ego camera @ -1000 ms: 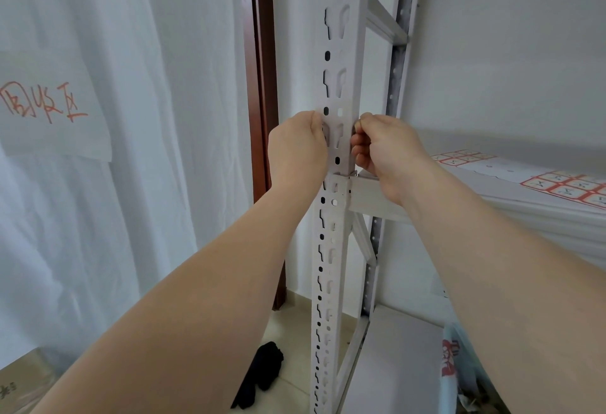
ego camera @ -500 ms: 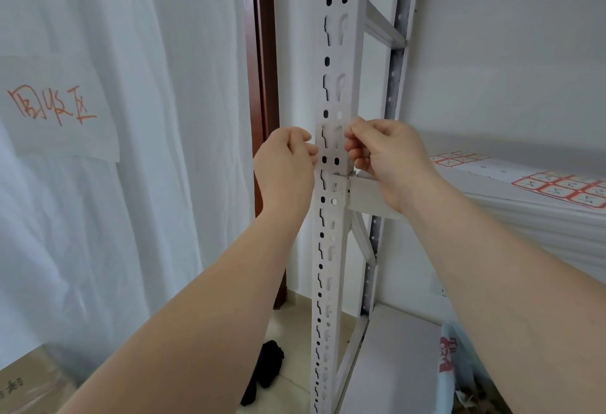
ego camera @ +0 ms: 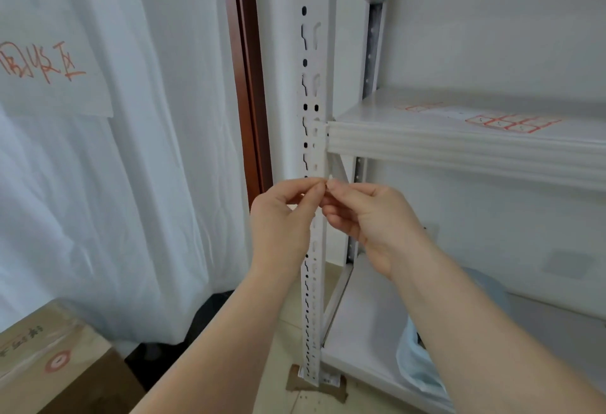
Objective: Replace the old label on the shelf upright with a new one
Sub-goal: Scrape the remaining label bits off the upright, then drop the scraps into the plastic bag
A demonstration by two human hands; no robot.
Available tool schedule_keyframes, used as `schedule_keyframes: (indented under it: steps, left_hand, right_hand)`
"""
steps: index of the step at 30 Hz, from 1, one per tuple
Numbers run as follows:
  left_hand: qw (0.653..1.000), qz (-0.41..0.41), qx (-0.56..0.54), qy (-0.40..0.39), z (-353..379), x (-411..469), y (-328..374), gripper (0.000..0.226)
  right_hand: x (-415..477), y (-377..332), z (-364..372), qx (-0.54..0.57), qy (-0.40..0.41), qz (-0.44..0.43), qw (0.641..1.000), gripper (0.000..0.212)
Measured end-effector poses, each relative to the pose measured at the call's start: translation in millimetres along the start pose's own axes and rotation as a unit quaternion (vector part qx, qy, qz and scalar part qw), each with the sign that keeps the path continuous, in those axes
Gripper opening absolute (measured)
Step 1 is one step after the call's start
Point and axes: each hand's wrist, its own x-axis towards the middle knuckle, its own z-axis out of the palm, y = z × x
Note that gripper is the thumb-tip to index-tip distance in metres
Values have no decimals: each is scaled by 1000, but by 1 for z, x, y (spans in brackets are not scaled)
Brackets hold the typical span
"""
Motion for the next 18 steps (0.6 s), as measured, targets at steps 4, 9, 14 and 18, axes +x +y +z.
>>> schedule_keyframes:
  steps: [4, 9, 14, 18]
  left_hand:
    - [990, 91, 104, -16, 5, -22, -4, 20]
    - [957, 189, 209, -73, 10, -36, -15, 20]
    - [955, 168, 185, -162, 20, -46, -25, 16]
    - [968, 90, 114, -203, 40, -56, -29, 15]
  right_hand:
    - [-20, 9, -8, 23, 20, 27, 999, 11]
    - [-37, 16, -26, 58, 39, 80, 994, 13]
    - [-47, 28, -51, 106, 79, 142, 981, 14]
    - [-51, 39, -68, 164, 122, 161, 966, 16]
